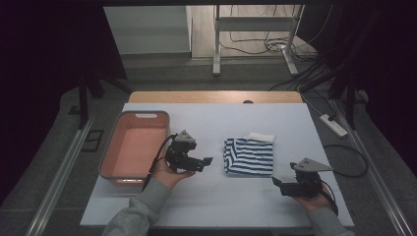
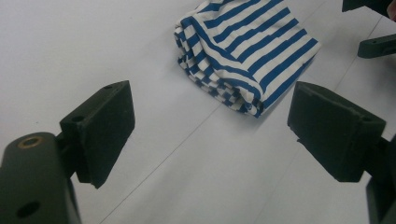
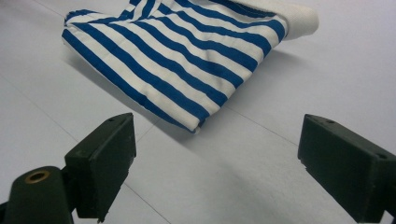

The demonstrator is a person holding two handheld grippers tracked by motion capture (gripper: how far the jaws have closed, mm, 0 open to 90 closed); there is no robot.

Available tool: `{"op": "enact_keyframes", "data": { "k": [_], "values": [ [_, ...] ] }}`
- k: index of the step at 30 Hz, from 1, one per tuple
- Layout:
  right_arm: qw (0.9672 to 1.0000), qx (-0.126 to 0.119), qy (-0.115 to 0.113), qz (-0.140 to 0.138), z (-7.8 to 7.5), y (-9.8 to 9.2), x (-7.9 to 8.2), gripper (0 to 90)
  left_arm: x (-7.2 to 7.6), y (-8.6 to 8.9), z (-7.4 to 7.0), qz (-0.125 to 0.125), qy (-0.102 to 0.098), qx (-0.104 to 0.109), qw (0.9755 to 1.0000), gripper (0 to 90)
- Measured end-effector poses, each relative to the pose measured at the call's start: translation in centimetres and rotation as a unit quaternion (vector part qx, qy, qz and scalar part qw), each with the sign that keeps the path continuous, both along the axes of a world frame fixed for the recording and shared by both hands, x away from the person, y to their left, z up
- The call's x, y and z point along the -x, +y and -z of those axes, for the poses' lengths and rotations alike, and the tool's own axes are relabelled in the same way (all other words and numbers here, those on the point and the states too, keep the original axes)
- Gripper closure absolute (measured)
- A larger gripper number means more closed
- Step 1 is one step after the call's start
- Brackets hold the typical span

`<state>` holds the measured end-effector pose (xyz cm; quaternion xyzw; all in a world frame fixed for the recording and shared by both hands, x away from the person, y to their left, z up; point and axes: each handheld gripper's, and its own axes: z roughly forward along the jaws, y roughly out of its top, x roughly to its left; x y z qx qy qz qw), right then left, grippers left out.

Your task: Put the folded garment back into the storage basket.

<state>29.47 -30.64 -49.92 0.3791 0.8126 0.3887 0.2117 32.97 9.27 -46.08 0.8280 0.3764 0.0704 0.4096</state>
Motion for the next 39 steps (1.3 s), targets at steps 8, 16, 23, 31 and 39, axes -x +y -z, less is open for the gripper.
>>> {"op": "enact_keyframes", "data": {
  "k": [8, 16, 23, 31, 39],
  "values": [
    [1.0000, 0.000, 0.001, 0.000, 0.0, 0.0, 0.0, 12.1, -0.5, -0.8, 0.2, 0.003, 0.003, -0.003, 1.0000, 15.0],
    [1.0000, -0.001, 0.000, 0.000, 0.0, 0.0, 0.0, 12.1, -1.1, -1.6, 0.4, 0.007, 0.006, -0.002, 1.0000, 15.0],
    [1.0000, -0.001, 0.001, 0.000, 0.0, 0.0, 0.0, 12.1, -1.5, -2.0, 0.6, 0.007, 0.010, -0.001, 0.9999, 15.0],
    [1.0000, -0.001, 0.001, -0.001, 0.1, 0.0, 0.0, 12.1, -2.0, -2.5, 0.8, 0.008, 0.012, -0.001, 0.9999, 15.1],
    [1.0000, 0.000, 0.001, -0.001, 0.1, 0.0, 0.0, 12.1, -2.6, -3.0, 1.0, 0.009, 0.016, -0.001, 0.9998, 15.0]
  ]
}}
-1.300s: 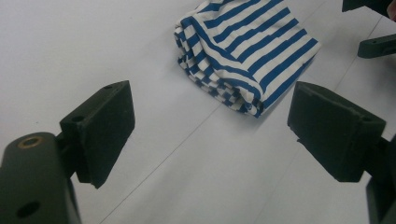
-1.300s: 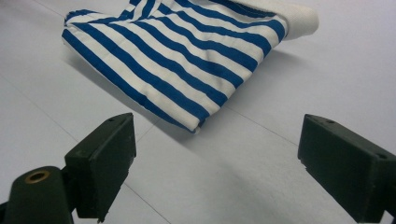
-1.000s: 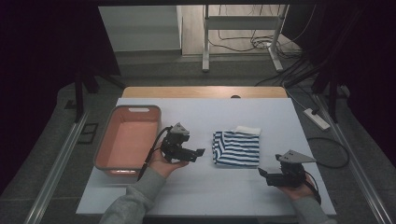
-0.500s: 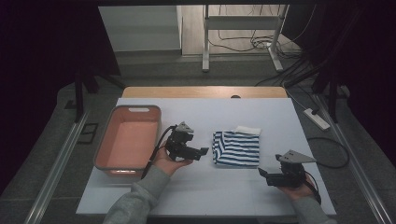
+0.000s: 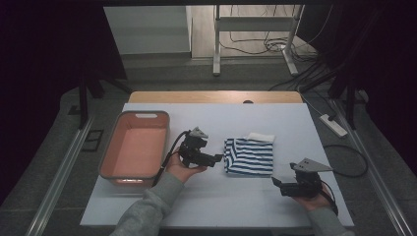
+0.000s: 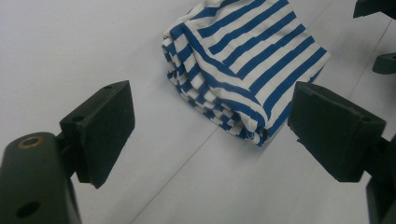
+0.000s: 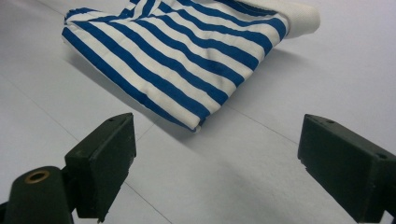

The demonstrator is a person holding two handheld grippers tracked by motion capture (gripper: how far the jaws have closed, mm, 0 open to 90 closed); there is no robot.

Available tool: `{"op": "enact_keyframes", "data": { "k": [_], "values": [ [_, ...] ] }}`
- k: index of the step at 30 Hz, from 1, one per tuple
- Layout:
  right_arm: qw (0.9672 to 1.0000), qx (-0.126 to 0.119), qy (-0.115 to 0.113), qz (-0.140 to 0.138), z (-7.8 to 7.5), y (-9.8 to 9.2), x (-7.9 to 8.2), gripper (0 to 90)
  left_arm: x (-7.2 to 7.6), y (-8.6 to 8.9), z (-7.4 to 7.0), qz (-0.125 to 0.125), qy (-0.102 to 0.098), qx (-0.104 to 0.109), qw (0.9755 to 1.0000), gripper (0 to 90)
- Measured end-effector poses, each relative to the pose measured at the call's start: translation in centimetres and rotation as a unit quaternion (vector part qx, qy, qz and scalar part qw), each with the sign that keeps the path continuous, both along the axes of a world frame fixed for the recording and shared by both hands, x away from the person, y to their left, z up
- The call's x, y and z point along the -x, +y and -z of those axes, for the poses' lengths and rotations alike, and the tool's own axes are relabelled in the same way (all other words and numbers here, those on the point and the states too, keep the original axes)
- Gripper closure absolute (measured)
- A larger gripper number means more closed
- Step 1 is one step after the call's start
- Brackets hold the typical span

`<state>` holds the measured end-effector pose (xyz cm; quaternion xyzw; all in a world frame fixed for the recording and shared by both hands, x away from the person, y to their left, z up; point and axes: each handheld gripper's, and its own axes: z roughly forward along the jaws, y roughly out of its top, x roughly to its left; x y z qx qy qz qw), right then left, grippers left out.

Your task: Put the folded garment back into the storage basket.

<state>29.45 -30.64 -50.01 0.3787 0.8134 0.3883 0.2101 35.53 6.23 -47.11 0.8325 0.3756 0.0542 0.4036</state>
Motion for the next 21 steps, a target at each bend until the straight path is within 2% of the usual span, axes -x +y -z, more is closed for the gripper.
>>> {"op": "enact_keyframes", "data": {
  "k": [21],
  "values": [
    [1.0000, 0.000, 0.000, 0.001, 0.0, 0.0, 0.0, 12.1, -1.7, -1.2, 0.6, -0.009, 0.011, -0.004, 0.9999, 15.0]
  ]
}}
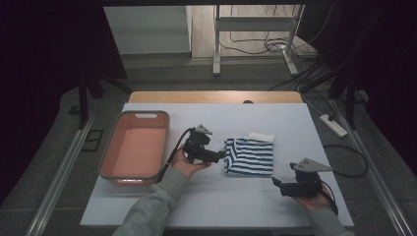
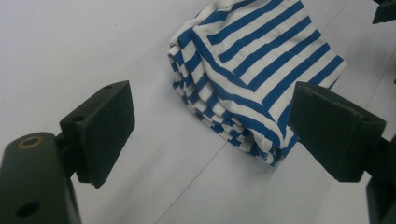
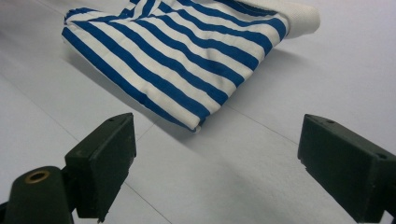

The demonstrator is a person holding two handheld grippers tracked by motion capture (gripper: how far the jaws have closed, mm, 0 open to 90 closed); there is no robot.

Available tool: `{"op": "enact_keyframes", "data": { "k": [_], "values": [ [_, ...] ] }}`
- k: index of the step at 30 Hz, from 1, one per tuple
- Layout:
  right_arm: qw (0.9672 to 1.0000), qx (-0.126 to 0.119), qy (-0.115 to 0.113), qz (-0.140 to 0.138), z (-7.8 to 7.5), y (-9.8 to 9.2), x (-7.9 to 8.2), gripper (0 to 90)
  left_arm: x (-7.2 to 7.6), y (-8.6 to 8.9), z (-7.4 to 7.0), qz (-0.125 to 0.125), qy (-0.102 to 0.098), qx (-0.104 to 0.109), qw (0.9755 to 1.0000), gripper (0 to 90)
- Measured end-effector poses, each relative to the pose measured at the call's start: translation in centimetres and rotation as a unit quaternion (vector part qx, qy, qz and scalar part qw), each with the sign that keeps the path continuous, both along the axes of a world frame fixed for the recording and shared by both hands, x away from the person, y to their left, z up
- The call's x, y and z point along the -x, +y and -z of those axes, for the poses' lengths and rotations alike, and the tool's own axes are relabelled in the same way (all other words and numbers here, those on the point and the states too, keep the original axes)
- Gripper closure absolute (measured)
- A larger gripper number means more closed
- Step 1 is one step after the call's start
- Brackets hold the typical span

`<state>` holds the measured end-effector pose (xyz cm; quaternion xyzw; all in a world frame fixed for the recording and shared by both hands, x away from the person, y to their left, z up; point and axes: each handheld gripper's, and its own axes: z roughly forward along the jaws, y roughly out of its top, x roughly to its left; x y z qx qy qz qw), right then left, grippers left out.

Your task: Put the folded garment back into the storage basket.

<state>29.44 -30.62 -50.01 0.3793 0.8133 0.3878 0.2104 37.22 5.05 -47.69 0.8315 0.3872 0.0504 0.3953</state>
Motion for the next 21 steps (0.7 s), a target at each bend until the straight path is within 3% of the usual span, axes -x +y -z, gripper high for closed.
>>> {"op": "enact_keyframes", "data": {
  "k": [21],
  "values": [
    [1.0000, 0.001, 0.001, 0.000, 0.1, 0.1, 0.0, 12.2, -1.6, -1.3, 0.2, -0.003, 0.008, -0.008, 0.9999, 15.0]
  ]
}}
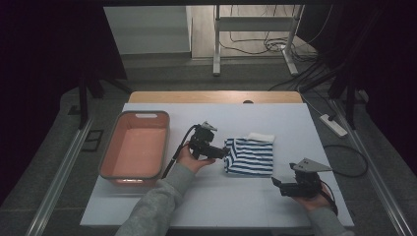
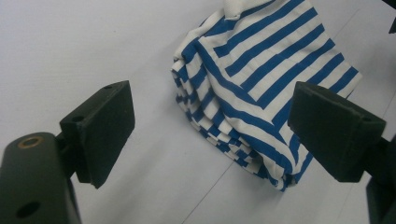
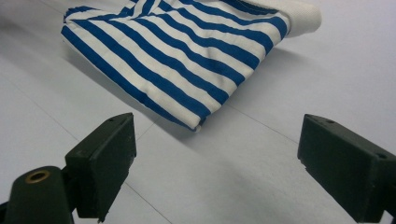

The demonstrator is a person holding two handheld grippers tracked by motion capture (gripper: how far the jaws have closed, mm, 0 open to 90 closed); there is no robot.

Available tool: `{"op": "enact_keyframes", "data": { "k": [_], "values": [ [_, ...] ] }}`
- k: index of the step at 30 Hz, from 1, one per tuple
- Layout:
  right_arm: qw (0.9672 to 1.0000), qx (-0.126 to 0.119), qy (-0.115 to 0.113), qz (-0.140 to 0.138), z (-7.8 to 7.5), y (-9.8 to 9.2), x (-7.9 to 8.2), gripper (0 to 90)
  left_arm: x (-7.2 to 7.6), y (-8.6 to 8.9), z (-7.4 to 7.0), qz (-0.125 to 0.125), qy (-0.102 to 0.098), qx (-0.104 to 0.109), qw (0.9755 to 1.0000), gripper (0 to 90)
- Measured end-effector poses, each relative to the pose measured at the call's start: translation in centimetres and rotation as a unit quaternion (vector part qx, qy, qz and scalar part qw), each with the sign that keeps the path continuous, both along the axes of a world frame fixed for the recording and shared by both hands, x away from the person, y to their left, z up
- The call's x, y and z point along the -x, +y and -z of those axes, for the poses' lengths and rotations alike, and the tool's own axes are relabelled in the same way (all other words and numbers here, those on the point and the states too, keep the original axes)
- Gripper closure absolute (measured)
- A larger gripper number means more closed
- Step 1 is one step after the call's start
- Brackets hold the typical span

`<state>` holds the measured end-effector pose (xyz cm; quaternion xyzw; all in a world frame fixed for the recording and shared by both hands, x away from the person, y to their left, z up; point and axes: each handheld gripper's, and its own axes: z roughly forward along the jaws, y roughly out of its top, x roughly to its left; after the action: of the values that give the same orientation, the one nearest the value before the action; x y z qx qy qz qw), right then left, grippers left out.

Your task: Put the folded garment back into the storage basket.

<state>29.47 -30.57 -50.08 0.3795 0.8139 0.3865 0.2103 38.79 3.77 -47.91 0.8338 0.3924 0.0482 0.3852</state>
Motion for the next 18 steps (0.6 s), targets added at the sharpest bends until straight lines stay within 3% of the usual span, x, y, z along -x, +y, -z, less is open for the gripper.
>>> {"op": "enact_keyframes", "data": {
  "k": [18],
  "values": [
    [1.0000, -0.001, 0.001, 0.001, 0.0, 0.0, 0.0, 12.4, -1.3, -0.6, 0.7, -0.005, 0.015, -0.015, 0.9998, 15.0]
  ]
}}
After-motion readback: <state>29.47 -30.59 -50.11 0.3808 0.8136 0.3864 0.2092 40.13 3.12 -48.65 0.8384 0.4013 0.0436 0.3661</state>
